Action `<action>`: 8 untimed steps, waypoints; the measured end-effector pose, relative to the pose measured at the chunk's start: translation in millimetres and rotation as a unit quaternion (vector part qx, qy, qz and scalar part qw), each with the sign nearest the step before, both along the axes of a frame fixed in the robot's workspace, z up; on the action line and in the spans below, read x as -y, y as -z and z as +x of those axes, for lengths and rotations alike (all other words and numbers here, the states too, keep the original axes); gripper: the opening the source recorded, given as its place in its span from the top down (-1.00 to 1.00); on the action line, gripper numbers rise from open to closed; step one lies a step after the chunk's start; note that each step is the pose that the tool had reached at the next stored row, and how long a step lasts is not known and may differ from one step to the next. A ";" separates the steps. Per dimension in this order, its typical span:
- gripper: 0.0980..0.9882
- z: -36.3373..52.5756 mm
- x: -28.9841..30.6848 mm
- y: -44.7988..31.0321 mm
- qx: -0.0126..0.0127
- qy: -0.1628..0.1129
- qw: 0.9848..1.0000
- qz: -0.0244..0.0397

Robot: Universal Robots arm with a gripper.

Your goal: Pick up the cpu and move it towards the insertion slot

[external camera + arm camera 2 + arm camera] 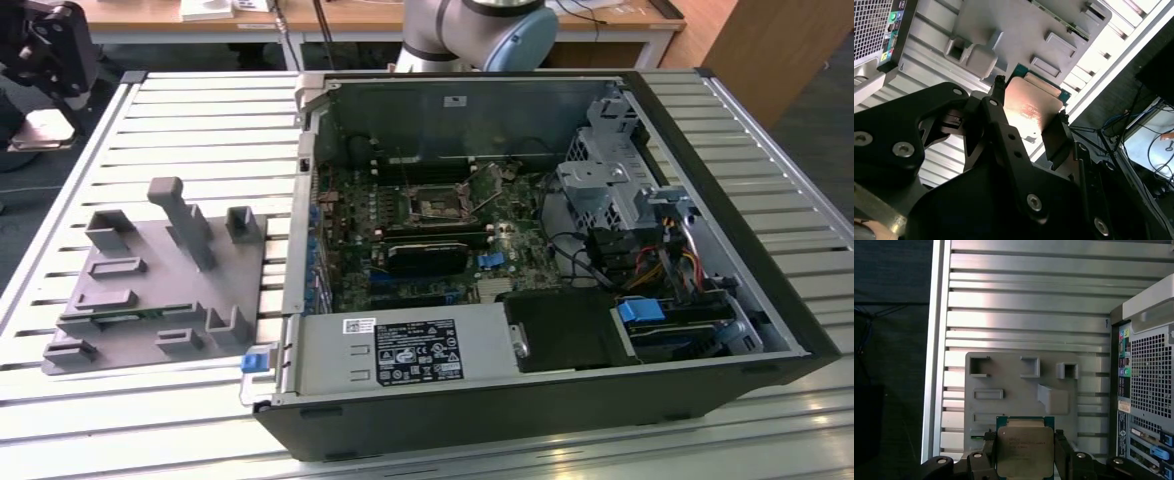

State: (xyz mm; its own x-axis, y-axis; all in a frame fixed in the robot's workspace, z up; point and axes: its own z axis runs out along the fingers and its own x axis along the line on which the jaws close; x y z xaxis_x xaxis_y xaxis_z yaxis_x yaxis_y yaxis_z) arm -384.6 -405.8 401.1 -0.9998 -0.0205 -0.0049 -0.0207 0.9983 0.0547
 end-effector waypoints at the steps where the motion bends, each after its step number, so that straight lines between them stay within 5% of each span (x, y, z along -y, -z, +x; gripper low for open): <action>1: 0.00 2.4 0.0 0.0 0.000 0.000 1.000 0.000; 8: 0.00 25.0 0.0 0.0 0.000 0.000 1.000 0.000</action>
State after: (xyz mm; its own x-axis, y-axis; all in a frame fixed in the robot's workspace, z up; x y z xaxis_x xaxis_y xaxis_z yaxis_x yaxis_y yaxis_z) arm -359.6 -405.8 401.1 -0.9998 -0.0204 -0.0049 -0.0207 0.9983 0.0548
